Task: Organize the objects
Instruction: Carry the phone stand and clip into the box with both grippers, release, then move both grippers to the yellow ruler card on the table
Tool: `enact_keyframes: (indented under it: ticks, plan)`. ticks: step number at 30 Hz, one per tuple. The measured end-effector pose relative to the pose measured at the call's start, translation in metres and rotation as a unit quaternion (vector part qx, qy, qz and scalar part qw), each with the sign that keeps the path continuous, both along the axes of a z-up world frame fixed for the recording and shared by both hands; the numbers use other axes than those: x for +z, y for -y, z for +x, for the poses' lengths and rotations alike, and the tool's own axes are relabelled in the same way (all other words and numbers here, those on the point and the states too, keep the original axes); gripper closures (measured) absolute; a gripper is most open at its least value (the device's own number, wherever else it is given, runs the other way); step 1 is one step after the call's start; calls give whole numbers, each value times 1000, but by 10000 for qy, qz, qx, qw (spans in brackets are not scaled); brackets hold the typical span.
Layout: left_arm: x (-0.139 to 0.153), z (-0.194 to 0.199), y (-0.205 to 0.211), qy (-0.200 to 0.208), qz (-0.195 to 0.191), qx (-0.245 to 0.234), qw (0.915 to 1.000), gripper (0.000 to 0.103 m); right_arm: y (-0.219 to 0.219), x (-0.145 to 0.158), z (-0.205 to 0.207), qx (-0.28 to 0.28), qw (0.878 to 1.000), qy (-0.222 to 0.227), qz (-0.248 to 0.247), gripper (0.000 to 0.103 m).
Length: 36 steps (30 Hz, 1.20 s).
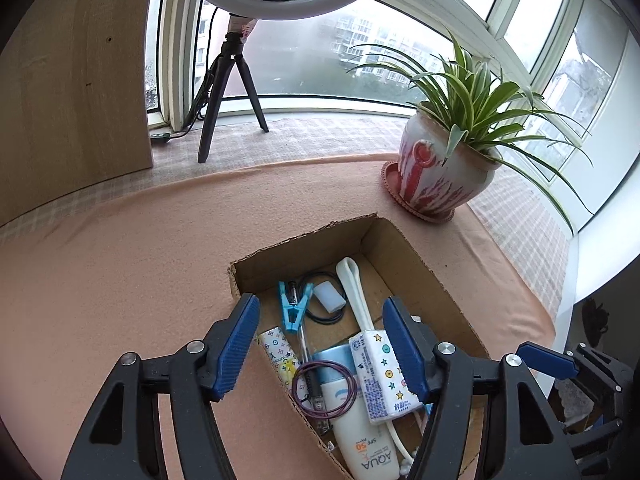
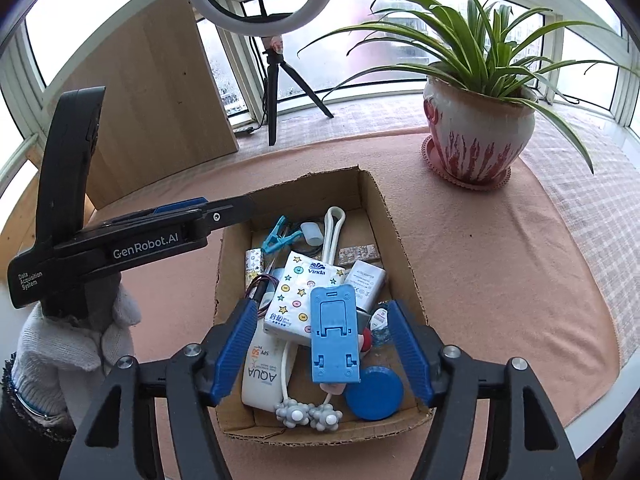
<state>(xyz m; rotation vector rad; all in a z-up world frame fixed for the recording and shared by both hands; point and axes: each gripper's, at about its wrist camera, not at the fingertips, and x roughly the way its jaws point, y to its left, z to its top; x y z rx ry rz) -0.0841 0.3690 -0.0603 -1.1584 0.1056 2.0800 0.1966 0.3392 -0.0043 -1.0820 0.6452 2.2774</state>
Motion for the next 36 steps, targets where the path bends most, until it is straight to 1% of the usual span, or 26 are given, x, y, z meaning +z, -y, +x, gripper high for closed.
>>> enact_keyframes:
  ticks: [9,17,22,27,33,36]
  plan:
    - [-2,0,35,84,-19,223,9997,36,6,-3,-6,59,9999,-20,-142,39]
    - [-5,3,91,181,-90,554,9983,36,28,-2,-25,369,9990,-72,-228,39]
    - [-9,5,138,298,-109,879,9956,36,49,-2,-44,625,9975,-91,-314,39]
    - [-11,11,190,332,-172,1208,9920,36,75,-2,-65,952,9947,-102,-377,39]
    - [-15,22,261,410,-190,1733,9838,36,105,-5,-95,1413,9887,-70,-494,39]
    - [-21,29,297,464,-241,2008,9782,36,123,-6,-113,1704,9840,-66,-509,39]
